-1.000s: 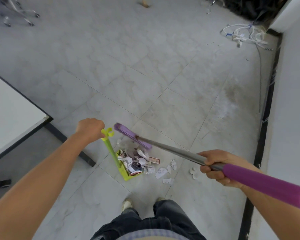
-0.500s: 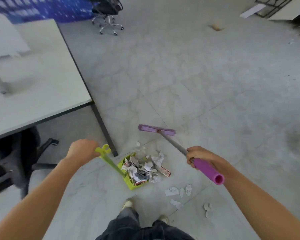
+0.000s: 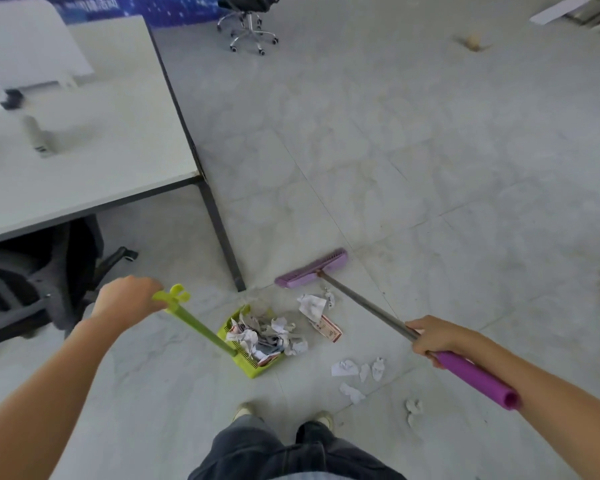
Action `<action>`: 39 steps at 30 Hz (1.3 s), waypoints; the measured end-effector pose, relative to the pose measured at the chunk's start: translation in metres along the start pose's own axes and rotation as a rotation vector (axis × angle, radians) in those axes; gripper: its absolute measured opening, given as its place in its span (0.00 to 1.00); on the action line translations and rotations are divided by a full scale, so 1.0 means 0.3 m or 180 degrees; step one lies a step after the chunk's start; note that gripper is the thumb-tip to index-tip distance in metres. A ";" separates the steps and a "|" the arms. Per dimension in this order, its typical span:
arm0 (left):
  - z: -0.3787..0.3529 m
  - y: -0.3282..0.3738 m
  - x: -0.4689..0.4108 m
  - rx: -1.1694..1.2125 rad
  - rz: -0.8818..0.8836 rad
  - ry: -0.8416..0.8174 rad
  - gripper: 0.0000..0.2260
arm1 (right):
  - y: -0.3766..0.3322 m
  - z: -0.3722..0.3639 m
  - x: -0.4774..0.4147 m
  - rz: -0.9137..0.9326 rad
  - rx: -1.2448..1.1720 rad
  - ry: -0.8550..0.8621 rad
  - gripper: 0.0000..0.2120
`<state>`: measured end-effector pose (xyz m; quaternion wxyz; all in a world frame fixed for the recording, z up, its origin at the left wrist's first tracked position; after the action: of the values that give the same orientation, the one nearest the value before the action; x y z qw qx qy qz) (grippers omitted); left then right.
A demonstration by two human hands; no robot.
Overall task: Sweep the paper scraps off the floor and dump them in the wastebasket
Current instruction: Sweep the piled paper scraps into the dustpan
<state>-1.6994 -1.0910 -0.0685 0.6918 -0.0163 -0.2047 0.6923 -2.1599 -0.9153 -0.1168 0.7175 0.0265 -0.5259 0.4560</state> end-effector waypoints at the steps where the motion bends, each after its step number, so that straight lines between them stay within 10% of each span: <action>1: 0.004 -0.004 -0.011 -0.0007 0.0002 -0.0030 0.12 | 0.023 -0.006 0.030 -0.0076 0.0079 -0.0023 0.28; 17: 0.172 0.144 -0.253 -0.0501 -0.1378 0.0006 0.13 | 0.094 -0.210 0.444 -0.0705 0.0296 0.0146 0.36; 31: 0.254 0.384 -0.395 -0.0772 -0.2502 0.0474 0.11 | 0.020 -0.600 0.644 -0.1509 -0.2161 0.1593 0.22; 34: 0.252 0.385 -0.430 -0.0721 -0.2547 0.0500 0.11 | -0.008 -0.587 0.616 -0.1564 -0.2415 0.1603 0.05; 39: 0.240 0.379 -0.440 -0.0622 -0.2499 0.0492 0.10 | -0.103 -0.557 0.509 -0.1409 -0.3037 0.1469 0.08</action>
<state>-1.8239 -1.2323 -0.0717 0.9119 -0.0545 -0.2075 0.3498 -2.0120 -0.7512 -0.0587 0.8246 -0.2909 -0.4852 0.0010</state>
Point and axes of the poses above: each hand's wrist, its own x-axis away from the middle knuckle, its own z-axis out of the back of the hand, y = z × x, the point moved 4 cm from there along -x, towards the middle knuckle, and after that the axes turned 10 degrees about z, right-handed, at the moved point
